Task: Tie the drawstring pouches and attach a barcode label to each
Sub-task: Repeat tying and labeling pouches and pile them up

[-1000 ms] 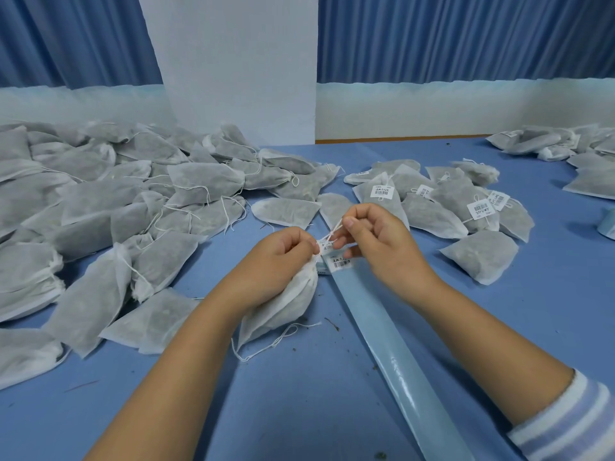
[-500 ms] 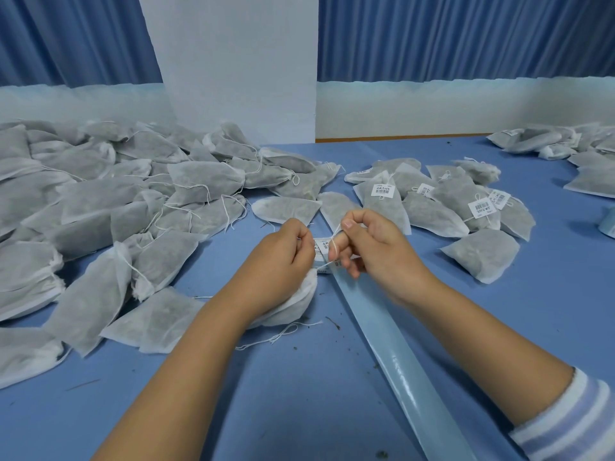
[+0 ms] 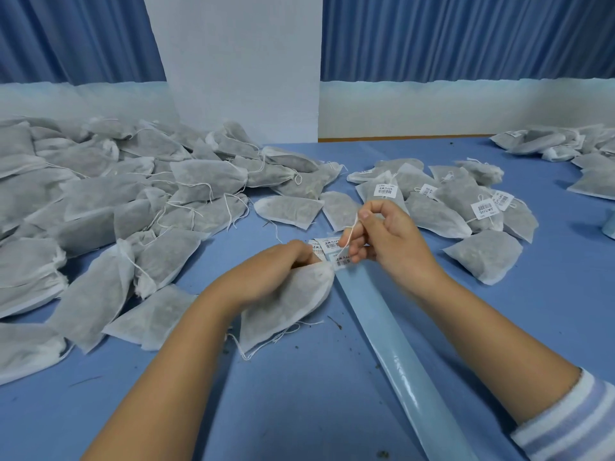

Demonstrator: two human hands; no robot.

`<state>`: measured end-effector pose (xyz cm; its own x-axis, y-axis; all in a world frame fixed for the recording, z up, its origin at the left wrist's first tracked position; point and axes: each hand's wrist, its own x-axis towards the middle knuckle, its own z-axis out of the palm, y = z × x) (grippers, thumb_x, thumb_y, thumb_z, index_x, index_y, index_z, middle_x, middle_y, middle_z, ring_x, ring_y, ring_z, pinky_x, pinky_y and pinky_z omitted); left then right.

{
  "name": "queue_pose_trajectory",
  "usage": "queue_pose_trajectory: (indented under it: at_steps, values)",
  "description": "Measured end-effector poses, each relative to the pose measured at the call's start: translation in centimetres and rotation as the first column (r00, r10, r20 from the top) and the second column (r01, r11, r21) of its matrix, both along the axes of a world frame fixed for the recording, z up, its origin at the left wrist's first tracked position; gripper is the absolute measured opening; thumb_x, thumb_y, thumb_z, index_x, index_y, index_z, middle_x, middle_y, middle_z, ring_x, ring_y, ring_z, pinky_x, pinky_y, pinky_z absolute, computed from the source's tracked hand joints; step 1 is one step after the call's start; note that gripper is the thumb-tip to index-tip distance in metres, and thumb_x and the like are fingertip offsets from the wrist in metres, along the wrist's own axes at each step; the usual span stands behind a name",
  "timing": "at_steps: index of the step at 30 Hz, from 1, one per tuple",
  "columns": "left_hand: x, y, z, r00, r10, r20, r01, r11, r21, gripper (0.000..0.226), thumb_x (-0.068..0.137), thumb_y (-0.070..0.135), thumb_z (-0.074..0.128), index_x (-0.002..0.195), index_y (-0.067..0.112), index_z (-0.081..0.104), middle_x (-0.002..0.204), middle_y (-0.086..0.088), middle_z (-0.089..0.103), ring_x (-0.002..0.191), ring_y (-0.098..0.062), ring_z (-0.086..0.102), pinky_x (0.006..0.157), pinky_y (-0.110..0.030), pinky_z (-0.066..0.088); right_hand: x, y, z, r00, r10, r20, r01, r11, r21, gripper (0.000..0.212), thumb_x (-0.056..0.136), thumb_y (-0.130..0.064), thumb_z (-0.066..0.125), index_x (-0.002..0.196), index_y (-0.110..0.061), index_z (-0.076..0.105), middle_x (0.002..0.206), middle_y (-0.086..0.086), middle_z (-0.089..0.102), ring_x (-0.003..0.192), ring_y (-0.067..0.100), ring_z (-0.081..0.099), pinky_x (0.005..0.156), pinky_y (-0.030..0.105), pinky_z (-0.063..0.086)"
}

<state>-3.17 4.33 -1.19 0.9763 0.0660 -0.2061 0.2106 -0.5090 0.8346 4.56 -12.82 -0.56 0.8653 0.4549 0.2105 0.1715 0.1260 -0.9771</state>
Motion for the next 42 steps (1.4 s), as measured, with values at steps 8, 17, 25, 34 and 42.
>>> queue_pose_trajectory:
  at_steps: [8, 17, 25, 34, 42]
  values:
    - [0.4, 1.3, -0.5, 0.957, 0.216, 0.196, -0.199, 0.975, -0.102, 0.018, 0.089, 0.03, 0.07, 0.074, 0.019, 0.071, 0.063, 0.012, 0.063, 0.056, -0.002, 0.054, 0.057, -0.013, 0.04, -0.4, -0.2, 0.1, 0.985, -0.038, 0.169, 0.043, 0.999, -0.025, 0.013, 0.101, -0.007, 0.046, 0.093, -0.014, 0.052, 0.1, 0.008, 0.067, 0.08, 0.011, 0.062, 0.059, 0.02, 0.051]
    - [0.6, 0.3, 0.3, 0.819, 0.523, 0.237, -0.368, 0.795, -0.483, 0.022, 0.091, 0.034, 0.068, 0.076, 0.021, 0.059, 0.083, -0.007, 0.05, 0.081, -0.02, 0.046, 0.076, -0.037, 0.037, -2.0, 0.7, -1.3, 0.864, 0.126, 0.488, 0.016, 0.961, -0.277, 0.027, 0.094, -0.011, 0.061, 0.086, -0.036, 0.059, 0.119, -0.008, 0.049, 0.116, 0.0, 0.048, 0.086, 0.01, 0.04]
    - [1.5, -1.2, -0.9, 0.685, 0.63, 0.366, -0.469, 0.766, -0.44, 0.034, 0.091, 0.036, 0.068, 0.065, 0.022, 0.051, 0.046, 0.019, 0.044, 0.045, 0.001, 0.039, 0.054, -0.022, 0.033, -2.3, 1.0, -2.1, 0.874, 0.19, 0.447, -0.034, 0.942, -0.333, 0.022, 0.095, -0.016, 0.06, 0.087, -0.037, 0.058, 0.13, -0.007, 0.05, 0.137, 0.002, 0.032, 0.097, 0.023, 0.04]
    - [1.3, -1.5, -0.1, 0.831, 0.541, 0.127, -0.263, 0.585, -0.767, 0.018, 0.093, 0.019, 0.059, 0.078, 0.012, 0.068, 0.074, -0.002, 0.064, 0.068, -0.013, 0.061, 0.064, -0.025, 0.052, -1.4, 0.7, -2.1, 0.826, 0.176, 0.535, -0.017, 0.957, -0.289, 0.009, 0.095, -0.008, 0.058, 0.09, -0.016, 0.059, 0.092, -0.01, 0.06, 0.095, 0.013, 0.057, 0.089, 0.027, 0.042]
    - [0.9, -1.3, -0.4, 0.917, 0.372, 0.141, -0.227, 0.781, -0.582, 0.018, 0.085, 0.035, 0.073, 0.087, 0.017, 0.075, 0.083, -0.001, 0.076, 0.078, -0.014, 0.072, 0.074, -0.031, 0.059, -1.2, 0.4, -1.5, 0.831, 0.158, 0.533, -0.014, 0.964, -0.264, 0.01, 0.092, -0.008, 0.062, 0.089, -0.018, 0.062, 0.098, -0.004, 0.064, 0.098, 0.008, 0.057, 0.092, 0.02, 0.04]
